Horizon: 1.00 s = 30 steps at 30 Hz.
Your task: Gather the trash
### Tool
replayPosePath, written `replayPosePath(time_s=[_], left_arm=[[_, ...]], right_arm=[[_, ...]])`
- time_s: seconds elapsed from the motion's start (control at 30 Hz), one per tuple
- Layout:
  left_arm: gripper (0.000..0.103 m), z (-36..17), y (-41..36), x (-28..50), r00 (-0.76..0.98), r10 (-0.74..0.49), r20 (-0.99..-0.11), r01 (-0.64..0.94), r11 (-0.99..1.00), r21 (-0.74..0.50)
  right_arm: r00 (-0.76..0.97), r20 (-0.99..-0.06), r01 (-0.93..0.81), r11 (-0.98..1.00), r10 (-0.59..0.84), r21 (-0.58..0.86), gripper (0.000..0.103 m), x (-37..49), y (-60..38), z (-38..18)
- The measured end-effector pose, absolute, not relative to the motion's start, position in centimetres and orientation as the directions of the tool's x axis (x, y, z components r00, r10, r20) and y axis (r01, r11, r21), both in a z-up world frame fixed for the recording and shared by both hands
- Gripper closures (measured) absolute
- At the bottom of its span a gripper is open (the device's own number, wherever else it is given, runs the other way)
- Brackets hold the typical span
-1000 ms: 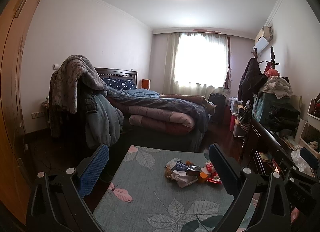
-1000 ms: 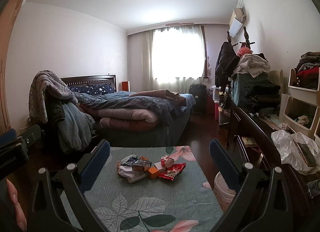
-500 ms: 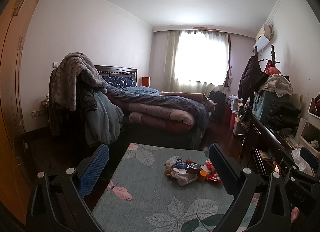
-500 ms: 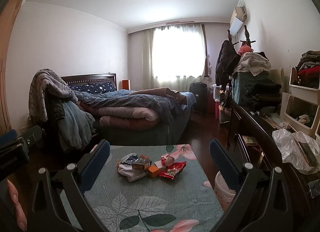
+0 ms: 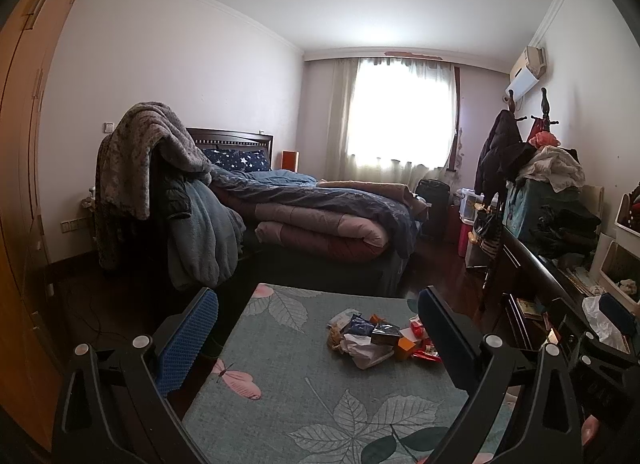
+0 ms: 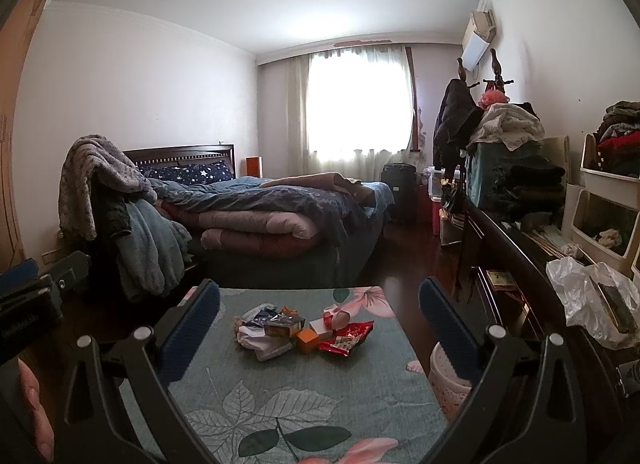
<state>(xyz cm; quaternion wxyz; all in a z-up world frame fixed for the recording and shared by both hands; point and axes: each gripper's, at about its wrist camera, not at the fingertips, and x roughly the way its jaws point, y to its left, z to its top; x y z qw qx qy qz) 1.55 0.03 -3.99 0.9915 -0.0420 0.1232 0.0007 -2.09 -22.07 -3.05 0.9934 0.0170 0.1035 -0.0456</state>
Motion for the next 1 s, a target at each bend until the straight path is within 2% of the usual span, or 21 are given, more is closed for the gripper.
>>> replayPosePath(time_s=[0.63,0.83,1.0], left_arm=[[0.004,-4.2,-1.2,1.7,0.968,-0.016,-0.252,-0.004,0.997,-0.078],[0.004,-5.1,-2.2,3.0,0.958,-0.024,-0.285,0.004,0.997,-0.071],[0.004,-6.7,-2.5,6.0,0.933,-0.034,-0.357,0.012,0.998,-0.064]], right_arm=[[0.972,-0.22,0.094,0.995,-0.086,0.027,0.003,-2.0,-22.4,-3.1],[0.959,-0.269,0.097,0.995,-0.086,0.025,0.003,0.4,-22.7,-4.1],[0.937,-0.341,0.094,0.995,-0.073,0.044,0.003,3.8,-23.4,-5.9]])
